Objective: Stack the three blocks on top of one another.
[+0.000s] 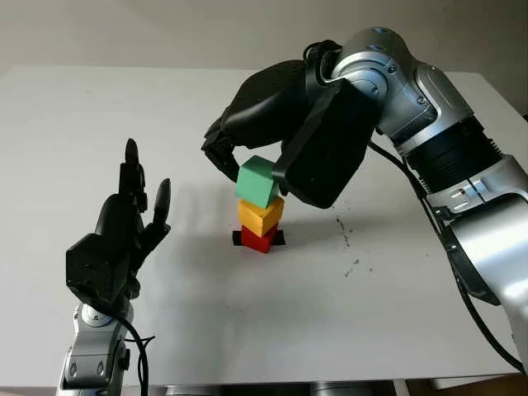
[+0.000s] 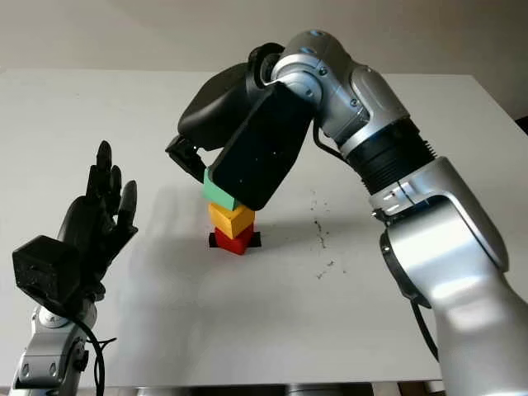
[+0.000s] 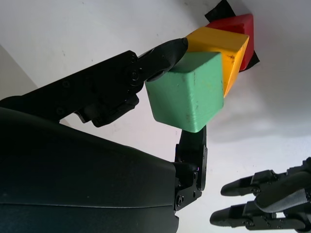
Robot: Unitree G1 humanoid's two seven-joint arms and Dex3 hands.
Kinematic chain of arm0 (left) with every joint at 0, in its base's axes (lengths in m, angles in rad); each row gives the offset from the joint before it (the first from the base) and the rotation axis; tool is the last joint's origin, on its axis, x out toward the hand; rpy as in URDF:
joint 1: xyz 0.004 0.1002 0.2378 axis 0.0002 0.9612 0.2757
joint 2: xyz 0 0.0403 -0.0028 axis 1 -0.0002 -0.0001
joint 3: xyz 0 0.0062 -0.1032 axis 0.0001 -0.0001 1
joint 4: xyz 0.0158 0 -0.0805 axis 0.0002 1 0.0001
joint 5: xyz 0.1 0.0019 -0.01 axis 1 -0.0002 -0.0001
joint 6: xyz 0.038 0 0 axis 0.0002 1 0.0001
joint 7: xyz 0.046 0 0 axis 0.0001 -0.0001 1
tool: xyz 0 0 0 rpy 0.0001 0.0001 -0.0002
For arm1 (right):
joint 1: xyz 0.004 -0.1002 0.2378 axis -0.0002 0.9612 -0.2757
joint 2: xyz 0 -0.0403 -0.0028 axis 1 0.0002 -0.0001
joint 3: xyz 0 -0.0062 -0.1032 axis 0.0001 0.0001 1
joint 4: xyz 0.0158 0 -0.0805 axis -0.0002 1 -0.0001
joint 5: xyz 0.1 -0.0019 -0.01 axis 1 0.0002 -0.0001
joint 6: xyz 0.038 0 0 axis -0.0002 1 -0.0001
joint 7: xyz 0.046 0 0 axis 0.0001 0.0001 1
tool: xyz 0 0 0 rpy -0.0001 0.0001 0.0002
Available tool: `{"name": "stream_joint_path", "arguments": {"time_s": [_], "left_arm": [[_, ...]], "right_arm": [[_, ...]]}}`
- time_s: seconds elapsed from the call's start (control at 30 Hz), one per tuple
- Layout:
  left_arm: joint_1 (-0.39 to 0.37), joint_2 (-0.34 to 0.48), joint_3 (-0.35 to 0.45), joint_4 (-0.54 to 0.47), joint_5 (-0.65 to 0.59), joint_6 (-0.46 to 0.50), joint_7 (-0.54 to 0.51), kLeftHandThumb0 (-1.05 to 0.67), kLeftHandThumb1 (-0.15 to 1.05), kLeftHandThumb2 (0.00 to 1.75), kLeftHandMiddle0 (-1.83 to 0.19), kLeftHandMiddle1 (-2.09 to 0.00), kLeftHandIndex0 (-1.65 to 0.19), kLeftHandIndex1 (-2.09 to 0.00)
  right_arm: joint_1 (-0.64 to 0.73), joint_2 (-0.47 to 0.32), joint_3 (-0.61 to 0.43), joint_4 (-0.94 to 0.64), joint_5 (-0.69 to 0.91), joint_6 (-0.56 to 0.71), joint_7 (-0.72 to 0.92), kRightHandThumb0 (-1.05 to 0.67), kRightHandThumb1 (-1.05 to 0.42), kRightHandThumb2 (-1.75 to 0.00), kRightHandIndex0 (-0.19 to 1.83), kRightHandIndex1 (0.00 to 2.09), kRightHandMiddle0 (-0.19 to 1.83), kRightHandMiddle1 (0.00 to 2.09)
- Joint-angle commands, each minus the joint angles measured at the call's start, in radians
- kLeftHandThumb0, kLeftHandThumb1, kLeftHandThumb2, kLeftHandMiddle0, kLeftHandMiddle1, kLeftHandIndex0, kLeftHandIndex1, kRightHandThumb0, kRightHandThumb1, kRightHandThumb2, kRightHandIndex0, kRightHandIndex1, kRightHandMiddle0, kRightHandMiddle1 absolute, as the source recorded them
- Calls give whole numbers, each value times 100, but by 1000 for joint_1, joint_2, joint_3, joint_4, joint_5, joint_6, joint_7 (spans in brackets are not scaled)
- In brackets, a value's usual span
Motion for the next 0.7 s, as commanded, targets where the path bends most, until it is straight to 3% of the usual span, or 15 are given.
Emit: {"name": "stream_joint_path", "arguments": {"time_s": [0.0,0.23,0.53,0.67], "left_arm": [[5,-2,1,-8,-1,-13,1,-80,105,58,18,-5,19,-5],[7,-1,1,-11,-2,-9,1,-80,105,58,17,-5,19,-5],[2,-4,-1,-5,-3,-6,0,-79,105,58,19,-5,19,-3],[1,-5,0,-2,-8,-12,-2,-79,105,58,18,-5,19,-2]], "right_arm": [[10,-3,3,1,-1,-3,3,-42,-90,-5,23,8,41,146],[23,1,10,15,5,-8,10,-41,-87,-5,37,11,43,153],[43,-2,6,19,9,-4,6,-43,-89,-6,15,1,34,159],[44,-3,6,27,14,-18,4,-45,-90,-6,17,5,29,166]]}}
